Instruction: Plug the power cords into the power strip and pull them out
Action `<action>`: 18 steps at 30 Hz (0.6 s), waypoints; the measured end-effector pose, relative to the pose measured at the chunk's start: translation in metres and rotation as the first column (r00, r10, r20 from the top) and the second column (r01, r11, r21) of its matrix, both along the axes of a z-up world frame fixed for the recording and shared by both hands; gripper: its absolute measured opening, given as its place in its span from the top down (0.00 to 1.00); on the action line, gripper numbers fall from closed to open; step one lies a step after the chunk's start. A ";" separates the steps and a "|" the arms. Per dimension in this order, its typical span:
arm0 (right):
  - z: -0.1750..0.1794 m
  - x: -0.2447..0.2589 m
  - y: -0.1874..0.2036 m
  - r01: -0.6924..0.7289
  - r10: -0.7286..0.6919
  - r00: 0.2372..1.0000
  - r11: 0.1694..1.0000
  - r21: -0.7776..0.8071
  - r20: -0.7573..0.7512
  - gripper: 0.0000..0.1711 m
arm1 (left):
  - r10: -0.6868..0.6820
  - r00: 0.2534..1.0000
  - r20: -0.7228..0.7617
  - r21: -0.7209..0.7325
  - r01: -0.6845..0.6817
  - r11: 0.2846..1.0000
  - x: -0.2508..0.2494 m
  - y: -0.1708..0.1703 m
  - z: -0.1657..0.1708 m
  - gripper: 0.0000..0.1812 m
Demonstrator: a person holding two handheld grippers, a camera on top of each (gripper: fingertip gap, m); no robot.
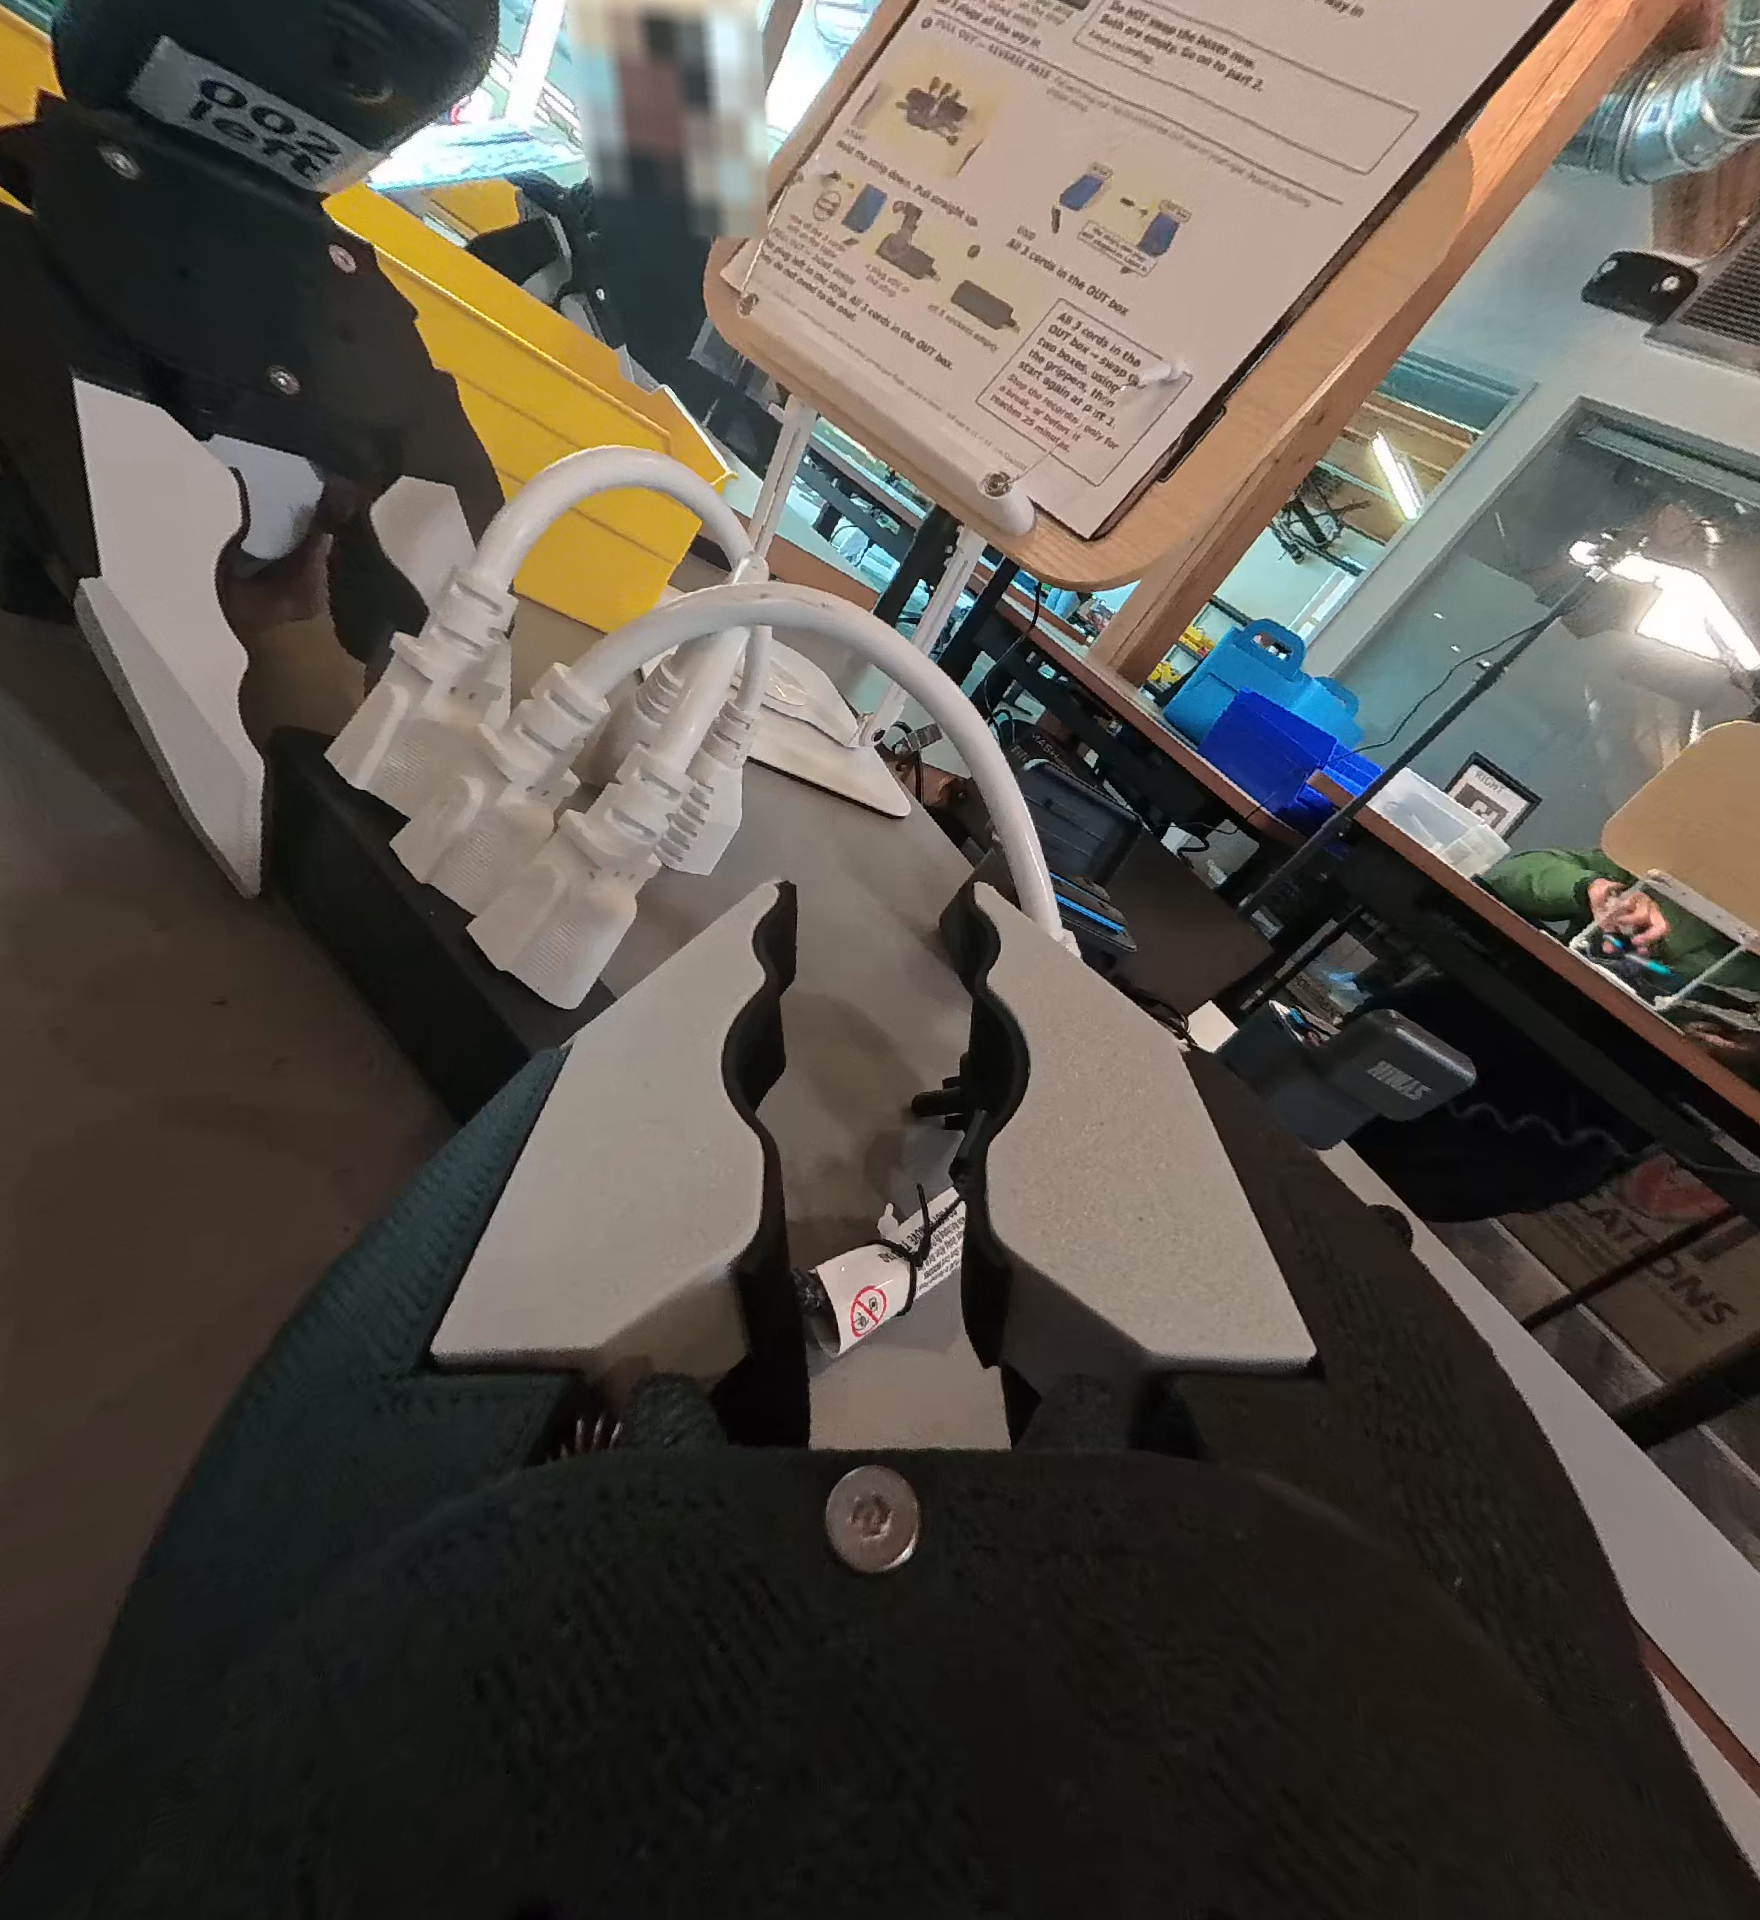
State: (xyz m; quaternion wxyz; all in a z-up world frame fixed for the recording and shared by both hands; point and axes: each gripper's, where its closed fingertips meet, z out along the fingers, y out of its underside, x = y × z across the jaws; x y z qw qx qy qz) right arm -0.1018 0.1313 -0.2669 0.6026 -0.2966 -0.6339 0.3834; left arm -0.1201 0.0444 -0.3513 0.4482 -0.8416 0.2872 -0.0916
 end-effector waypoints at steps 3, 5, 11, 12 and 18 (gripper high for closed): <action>0.001 0.000 0.001 0.003 -0.003 1.000 1.000 -0.006 -0.003 0.83 | 0.000 1.000 -0.001 0.000 0.000 1.000 0.000 0.000 0.000 0.75; 0.002 0.000 0.002 0.007 -0.007 1.000 1.000 -0.014 -0.007 0.83 | 0.000 1.000 -0.002 0.001 0.000 1.000 0.000 0.000 0.000 0.75; 0.001 0.000 0.003 0.014 -0.014 1.000 1.000 -0.004 -0.005 0.84 | 0.000 1.000 -0.004 0.002 0.000 1.000 0.000 0.000 0.000 0.75; 0.000 0.000 0.003 0.015 -0.015 1.000 1.000 0.003 -0.004 0.84 | 0.000 1.000 -0.005 0.002 0.000 1.000 0.000 0.000 0.000 0.75; 0.000 -0.001 0.004 0.024 -0.024 1.000 1.000 0.012 -0.003 0.84 | 0.000 1.000 -0.007 0.003 0.000 1.000 0.000 0.000 0.000 0.75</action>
